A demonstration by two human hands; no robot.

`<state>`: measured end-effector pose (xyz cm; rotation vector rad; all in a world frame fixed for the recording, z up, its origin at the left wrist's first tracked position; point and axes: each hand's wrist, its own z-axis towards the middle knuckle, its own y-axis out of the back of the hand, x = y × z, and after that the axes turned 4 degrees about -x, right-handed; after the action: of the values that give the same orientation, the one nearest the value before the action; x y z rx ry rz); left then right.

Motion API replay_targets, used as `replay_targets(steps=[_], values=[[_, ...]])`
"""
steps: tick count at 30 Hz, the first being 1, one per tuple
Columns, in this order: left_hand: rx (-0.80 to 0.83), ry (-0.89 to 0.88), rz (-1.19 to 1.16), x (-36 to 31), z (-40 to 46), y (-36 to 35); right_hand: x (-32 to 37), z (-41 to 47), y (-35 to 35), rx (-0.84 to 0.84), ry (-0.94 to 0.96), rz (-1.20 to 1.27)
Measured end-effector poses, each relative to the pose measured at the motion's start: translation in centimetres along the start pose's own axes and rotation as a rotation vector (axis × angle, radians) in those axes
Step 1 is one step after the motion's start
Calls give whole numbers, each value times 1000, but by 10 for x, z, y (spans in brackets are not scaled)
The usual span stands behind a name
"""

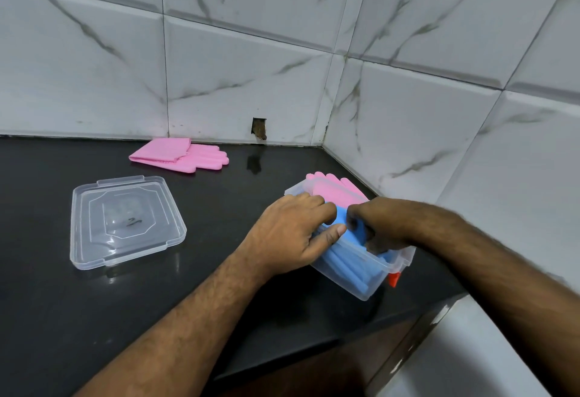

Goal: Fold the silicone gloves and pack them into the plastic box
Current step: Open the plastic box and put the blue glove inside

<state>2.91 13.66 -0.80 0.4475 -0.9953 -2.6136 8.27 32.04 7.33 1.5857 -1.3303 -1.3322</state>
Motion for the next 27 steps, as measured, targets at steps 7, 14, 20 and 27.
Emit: replay_targets(steps=[7, 14, 20, 27], values=[[41, 99, 94, -1, 6, -1, 1, 0, -7, 80, -65, 48], [24, 89, 87, -1, 8, -5, 1, 0, -9, 97, -59, 59], [-19, 97, 185, 1, 9, -10, 9, 2, -13, 96, -90, 12], [-78, 120, 168, -1, 10, -15, 13, 3, -13, 94, -127, 28]])
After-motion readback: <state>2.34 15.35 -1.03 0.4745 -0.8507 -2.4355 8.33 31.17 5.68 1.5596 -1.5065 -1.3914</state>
